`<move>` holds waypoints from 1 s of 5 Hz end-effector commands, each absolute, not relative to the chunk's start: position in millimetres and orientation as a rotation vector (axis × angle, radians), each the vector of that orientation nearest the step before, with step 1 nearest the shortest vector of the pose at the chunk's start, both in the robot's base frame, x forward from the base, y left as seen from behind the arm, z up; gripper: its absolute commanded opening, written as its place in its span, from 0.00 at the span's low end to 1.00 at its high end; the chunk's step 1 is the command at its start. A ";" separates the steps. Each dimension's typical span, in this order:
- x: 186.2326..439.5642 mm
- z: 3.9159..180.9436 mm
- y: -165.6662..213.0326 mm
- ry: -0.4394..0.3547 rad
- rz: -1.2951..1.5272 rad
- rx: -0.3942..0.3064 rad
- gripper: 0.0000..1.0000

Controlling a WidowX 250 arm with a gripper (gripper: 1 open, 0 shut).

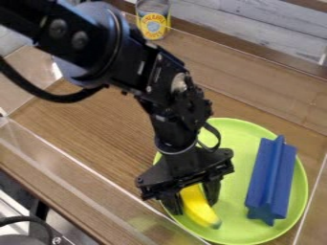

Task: Remove the banana from inside the green plate and put it on the table

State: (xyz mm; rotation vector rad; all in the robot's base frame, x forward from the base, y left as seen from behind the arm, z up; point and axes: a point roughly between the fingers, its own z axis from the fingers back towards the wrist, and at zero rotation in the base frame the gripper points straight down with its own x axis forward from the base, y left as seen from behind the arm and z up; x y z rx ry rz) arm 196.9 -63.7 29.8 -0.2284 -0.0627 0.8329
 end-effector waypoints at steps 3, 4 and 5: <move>199.2 43.6 -60.4 -0.071 0.789 -0.209 0.00; 199.2 48.4 -58.3 -0.065 0.777 -0.199 0.00; 200.0 54.1 -55.8 -0.060 0.767 -0.193 0.00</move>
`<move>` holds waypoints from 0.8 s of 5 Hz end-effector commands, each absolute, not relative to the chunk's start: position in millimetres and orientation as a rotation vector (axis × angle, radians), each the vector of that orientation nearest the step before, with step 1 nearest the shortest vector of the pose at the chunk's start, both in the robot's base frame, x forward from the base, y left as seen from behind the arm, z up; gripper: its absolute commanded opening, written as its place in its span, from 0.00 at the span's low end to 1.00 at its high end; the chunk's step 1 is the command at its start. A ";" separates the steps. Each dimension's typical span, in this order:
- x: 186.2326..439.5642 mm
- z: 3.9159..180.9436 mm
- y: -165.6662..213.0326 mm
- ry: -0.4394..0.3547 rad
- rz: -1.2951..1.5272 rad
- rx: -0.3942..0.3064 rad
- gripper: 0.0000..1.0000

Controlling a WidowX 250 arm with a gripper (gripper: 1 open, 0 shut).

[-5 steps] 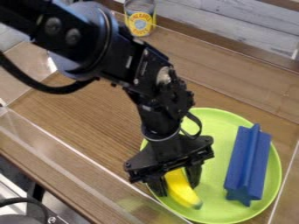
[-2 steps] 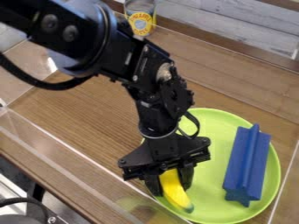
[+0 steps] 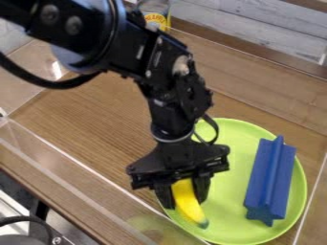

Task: Remove the banana from inside the green plate and put it on the table

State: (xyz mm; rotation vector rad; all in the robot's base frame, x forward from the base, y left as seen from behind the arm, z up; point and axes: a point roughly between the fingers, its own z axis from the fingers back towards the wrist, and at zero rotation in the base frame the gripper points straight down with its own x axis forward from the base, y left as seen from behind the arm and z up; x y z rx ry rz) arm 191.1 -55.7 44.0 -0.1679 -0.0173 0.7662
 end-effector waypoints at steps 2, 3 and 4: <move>201.4 64.4 -48.8 -0.057 0.766 -0.182 0.00; 203.2 69.3 -43.5 -0.056 0.786 -0.185 0.00; 204.8 77.1 -36.3 -0.060 0.799 -0.199 0.00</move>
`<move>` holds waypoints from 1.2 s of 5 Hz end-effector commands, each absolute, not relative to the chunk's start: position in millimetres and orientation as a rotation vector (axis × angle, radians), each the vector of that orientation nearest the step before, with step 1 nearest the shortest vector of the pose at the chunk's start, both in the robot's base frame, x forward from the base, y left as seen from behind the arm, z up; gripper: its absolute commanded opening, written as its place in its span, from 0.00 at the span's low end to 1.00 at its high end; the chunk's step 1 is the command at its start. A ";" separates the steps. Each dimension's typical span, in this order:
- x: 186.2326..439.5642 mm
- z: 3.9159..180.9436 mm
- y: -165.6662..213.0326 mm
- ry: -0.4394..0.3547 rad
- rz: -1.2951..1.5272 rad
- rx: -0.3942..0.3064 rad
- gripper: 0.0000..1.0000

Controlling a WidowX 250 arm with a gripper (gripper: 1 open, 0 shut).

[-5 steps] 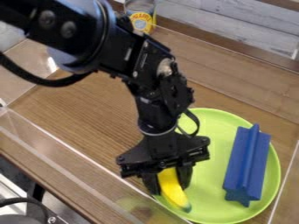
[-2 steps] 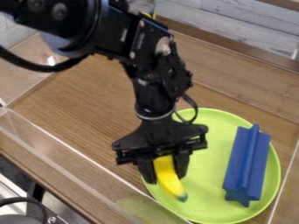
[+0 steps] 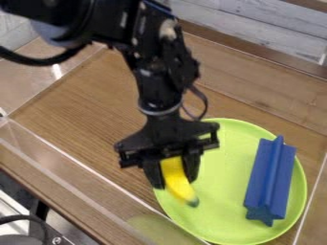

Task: Remove the banana from inside the green plate and put it on the table

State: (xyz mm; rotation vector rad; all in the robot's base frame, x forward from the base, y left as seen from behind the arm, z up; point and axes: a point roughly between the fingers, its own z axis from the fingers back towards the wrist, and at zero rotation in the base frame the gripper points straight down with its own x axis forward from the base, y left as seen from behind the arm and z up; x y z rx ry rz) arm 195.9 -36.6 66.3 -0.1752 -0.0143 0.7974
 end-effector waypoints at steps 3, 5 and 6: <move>211.6 90.6 -11.5 -0.093 0.843 -0.237 0.00; 212.9 85.3 0.2 -0.106 0.876 -0.244 0.00; 213.1 81.8 3.8 -0.117 0.879 -0.248 0.00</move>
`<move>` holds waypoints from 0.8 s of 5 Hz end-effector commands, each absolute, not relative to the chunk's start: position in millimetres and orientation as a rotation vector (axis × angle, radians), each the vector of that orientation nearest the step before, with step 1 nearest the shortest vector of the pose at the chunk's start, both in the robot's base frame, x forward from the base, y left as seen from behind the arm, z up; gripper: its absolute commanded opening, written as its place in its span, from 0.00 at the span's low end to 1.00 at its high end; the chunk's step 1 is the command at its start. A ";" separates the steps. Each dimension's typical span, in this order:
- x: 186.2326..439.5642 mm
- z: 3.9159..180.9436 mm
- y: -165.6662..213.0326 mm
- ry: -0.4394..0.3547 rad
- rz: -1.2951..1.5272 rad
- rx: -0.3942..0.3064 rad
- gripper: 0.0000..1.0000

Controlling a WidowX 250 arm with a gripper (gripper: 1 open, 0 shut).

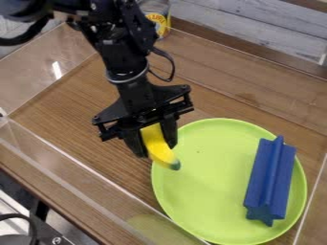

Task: Remove the banana from inside the green plate and put it on the table

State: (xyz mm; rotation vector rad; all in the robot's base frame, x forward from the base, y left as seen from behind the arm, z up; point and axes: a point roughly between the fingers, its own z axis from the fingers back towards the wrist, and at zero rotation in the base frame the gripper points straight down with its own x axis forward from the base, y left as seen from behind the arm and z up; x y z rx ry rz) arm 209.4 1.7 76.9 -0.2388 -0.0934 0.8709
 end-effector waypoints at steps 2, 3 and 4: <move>213.8 73.9 10.3 -0.143 0.882 -0.250 0.00; 214.7 70.5 13.1 -0.155 0.887 -0.249 0.00; 216.0 67.4 15.6 -0.168 0.892 -0.251 0.00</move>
